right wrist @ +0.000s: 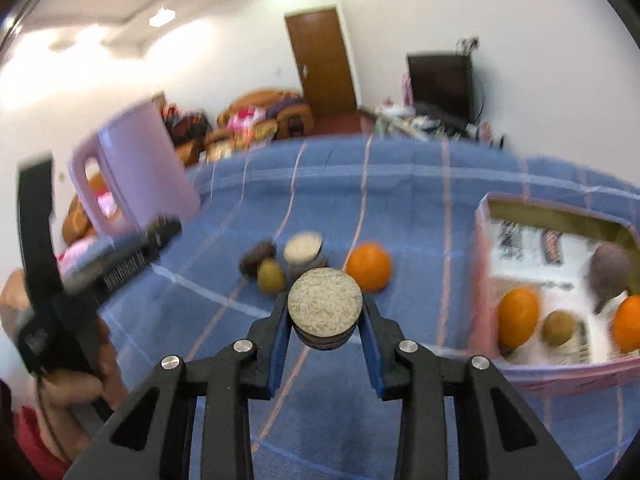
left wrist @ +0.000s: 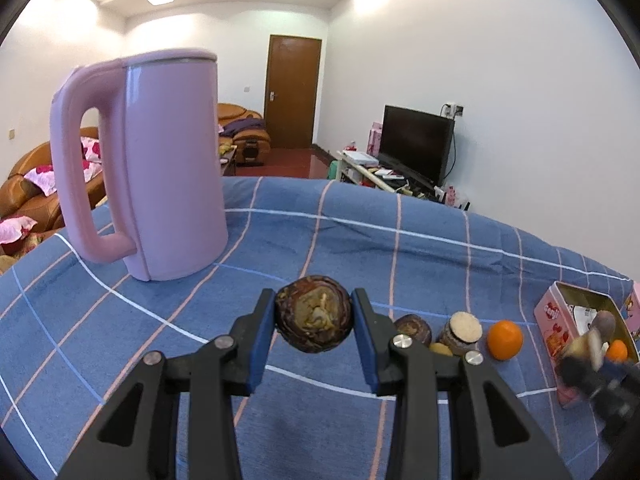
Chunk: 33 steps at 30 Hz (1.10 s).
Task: Organize fruits
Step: 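Carry the cut piece and brown fruit over the pink tin with both grippers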
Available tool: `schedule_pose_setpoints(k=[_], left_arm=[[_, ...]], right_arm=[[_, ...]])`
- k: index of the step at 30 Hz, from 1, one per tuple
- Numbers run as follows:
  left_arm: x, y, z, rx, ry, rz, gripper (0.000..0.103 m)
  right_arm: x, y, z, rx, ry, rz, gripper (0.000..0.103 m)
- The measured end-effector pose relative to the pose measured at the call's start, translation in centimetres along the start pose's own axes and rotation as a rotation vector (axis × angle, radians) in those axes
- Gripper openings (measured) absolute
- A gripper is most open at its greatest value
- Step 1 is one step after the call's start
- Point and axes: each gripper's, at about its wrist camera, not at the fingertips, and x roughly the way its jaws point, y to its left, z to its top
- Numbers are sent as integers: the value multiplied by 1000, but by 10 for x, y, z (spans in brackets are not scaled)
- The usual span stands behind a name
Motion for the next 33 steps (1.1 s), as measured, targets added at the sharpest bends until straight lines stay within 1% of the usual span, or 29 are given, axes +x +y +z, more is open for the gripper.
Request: schedule_pose_setpoints(k=[4, 6, 10, 13, 18, 21, 29, 33], left_arm=[[-5, -5, -2, -7, -11, -17, 40], [-9, -13, -4, 7, -15, -33, 40], [-14, -29, -8, 35, -21, -45, 40], [-17, -40, -12, 36, -12, -77, 40], [-22, -54, -17, 13, 4, -163, 40], [-27, -63, -19, 6, -9, -196, 40], [-40, -90, -23, 37, -49, -252, 40], [-41, -105, -26, 53, -42, -260, 40]], right_arm=[[-24, -7, 0, -57, -100, -74, 35], [-32, -16, -1, -69, -117, -95, 35], [-35, -29, -6, -93, -93, -138, 35], [-37, -40, -6, -79, -82, -135, 35], [-48, -50, -4, -85, -117, -149, 35], [-53, -58, -3, -82, -128, -158, 35], [-62, -83, 0, -59, -147, -183, 35], [-69, -97, 2, -49, -165, -211, 35]])
